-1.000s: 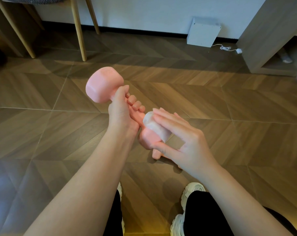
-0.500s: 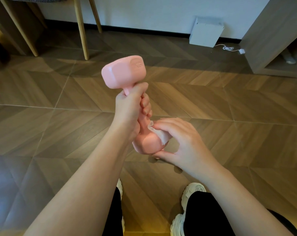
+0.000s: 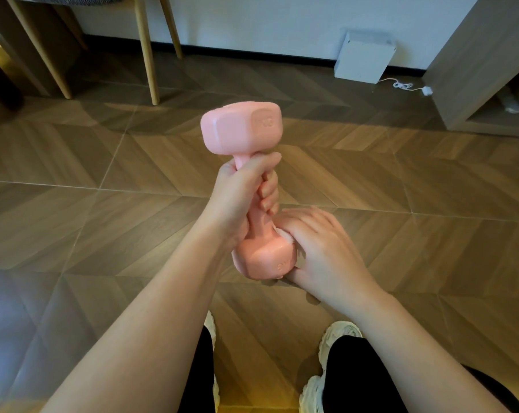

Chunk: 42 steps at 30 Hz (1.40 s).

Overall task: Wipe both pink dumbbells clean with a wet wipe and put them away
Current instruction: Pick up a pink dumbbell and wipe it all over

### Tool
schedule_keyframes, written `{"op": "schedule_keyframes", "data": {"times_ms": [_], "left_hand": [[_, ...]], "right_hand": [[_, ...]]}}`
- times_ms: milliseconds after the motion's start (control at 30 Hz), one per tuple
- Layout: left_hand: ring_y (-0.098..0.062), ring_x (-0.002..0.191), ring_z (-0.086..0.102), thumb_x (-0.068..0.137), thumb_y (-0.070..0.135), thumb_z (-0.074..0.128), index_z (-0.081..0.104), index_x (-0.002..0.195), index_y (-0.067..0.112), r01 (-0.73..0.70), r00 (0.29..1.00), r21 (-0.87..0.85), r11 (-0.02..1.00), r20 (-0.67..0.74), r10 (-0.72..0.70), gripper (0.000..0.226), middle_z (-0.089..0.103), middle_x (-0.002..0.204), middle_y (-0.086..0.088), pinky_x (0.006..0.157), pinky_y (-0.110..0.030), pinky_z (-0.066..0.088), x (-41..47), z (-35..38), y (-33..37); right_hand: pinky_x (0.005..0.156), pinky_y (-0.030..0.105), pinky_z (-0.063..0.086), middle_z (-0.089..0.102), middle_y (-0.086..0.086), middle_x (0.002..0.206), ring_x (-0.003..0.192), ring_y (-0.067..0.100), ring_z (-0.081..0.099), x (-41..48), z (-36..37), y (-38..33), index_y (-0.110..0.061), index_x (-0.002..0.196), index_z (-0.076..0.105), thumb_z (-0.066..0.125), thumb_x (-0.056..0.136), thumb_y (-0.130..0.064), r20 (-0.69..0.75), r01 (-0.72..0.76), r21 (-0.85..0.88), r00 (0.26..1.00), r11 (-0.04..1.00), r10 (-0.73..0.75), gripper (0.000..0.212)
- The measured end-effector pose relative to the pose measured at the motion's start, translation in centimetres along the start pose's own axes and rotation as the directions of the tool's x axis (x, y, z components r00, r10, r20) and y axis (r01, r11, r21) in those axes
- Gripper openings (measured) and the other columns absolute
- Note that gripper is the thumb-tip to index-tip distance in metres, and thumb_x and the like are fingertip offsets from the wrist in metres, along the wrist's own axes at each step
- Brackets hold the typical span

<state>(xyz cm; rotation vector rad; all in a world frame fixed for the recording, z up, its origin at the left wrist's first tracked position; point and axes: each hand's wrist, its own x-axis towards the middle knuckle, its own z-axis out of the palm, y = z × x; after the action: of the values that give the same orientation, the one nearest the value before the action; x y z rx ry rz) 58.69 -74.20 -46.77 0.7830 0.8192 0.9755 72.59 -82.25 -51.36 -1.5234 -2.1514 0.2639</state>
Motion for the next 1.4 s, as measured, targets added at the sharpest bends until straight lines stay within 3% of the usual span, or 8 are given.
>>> {"op": "schedule_keyframes", "data": {"times_ms": [133,300,533,767,900,1033,1233,1400], "left_hand": [[-0.015,0.051,0.04,0.083,0.018,0.057,0.043,0.061,0.016,0.017,0.998,-0.061,0.998,0.063,-0.013,0.026,0.042,0.06,-0.002,0.049,-0.026,0.036,0.3,-0.4,0.2],[-0.015,0.041,0.034,0.089,0.019,0.059,0.04,0.054,0.013,0.079,0.995,-0.028,0.996,-0.055,-0.081,0.041,0.037,0.046,-0.002,0.042,-0.023,0.029,0.6,-0.4,-0.1],[-0.013,0.054,0.042,0.089,0.016,0.064,0.051,0.07,0.016,-0.057,0.991,-0.032,0.998,-0.122,0.053,0.023,0.045,0.06,0.0,0.055,-0.027,0.039,0.5,-0.6,-0.2],[-0.014,0.043,0.036,0.091,0.019,0.061,0.042,0.059,0.014,0.052,0.987,-0.038,0.998,-0.147,-0.057,0.037,0.038,0.049,-0.001,0.045,-0.024,0.031,0.4,-0.3,-0.2],[-0.012,0.059,0.05,0.078,0.027,0.069,0.056,0.076,0.017,0.018,0.988,0.004,1.0,-0.15,-0.017,0.017,0.053,0.067,0.003,0.056,-0.027,0.042,0.6,-0.6,-0.4],[-0.012,0.063,0.052,0.073,0.028,0.073,0.058,0.088,0.021,0.095,0.98,0.025,0.995,-0.178,-0.089,0.022,0.054,0.07,0.004,0.061,-0.028,0.043,0.6,-0.7,-1.0],[-0.012,0.045,0.036,0.087,0.018,0.068,0.046,0.063,0.019,0.169,0.957,-0.039,0.985,-0.231,-0.174,0.032,0.039,0.053,0.003,0.045,-0.023,0.033,0.7,0.0,-1.0],[-0.011,0.061,0.052,0.083,0.022,0.072,0.056,0.087,0.015,0.122,0.964,0.015,0.992,-0.241,-0.115,0.018,0.056,0.069,0.004,0.059,-0.027,0.043,0.9,-0.4,-1.2]], "right_hand": [[0.101,0.04,0.043,0.068,-0.003,0.109,0.109,0.015,0.059,-1.0,-0.3,-0.4,-0.012,0.106,0.068,0.091,0.054,-0.01,-0.166,-0.002,-0.003,0.986,1.0,0.001,0.056],[0.105,0.028,0.032,0.066,-0.004,0.114,0.113,0.011,0.053,-0.7,-0.3,-0.1,-0.019,0.114,0.065,0.092,0.055,-0.022,-0.04,0.015,0.019,0.999,1.0,-0.014,0.065],[0.106,0.034,0.037,0.069,-0.008,0.105,0.104,0.01,0.06,-0.6,-0.7,-0.4,-0.016,0.104,0.069,0.084,0.061,-0.023,-0.204,0.008,-0.022,0.979,1.0,-0.012,0.046],[0.109,0.042,0.036,0.067,-0.008,0.11,0.107,0.013,0.061,-0.7,-0.4,-0.5,-0.019,0.109,0.068,0.088,0.058,-0.027,-0.084,0.045,-0.025,0.995,0.999,-0.047,0.056],[0.112,0.045,0.034,0.069,-0.008,0.103,0.101,0.01,0.061,-0.6,-0.7,-0.6,-0.017,0.103,0.069,0.09,0.059,-0.033,-0.145,0.017,-0.064,0.989,0.998,-0.026,0.051],[0.111,0.049,0.034,0.068,-0.01,0.102,0.101,0.01,0.061,-0.7,-0.4,-0.5,-0.019,0.102,0.068,0.092,0.059,-0.036,-0.149,-0.026,-0.106,0.989,0.994,0.01,0.052],[0.116,0.052,0.027,0.068,-0.01,0.106,0.104,0.01,0.062,-0.8,-0.2,-1.0,-0.02,0.105,0.067,0.086,0.061,-0.039,-0.098,-0.019,-0.067,0.995,0.998,0.013,0.052],[0.116,0.048,0.026,0.069,-0.01,0.1,0.1,0.009,0.061,-0.5,-0.7,-1.2,-0.019,0.101,0.068,0.078,0.063,-0.049,-0.135,-0.06,-0.062,0.99,0.996,0.051,0.05]]}}
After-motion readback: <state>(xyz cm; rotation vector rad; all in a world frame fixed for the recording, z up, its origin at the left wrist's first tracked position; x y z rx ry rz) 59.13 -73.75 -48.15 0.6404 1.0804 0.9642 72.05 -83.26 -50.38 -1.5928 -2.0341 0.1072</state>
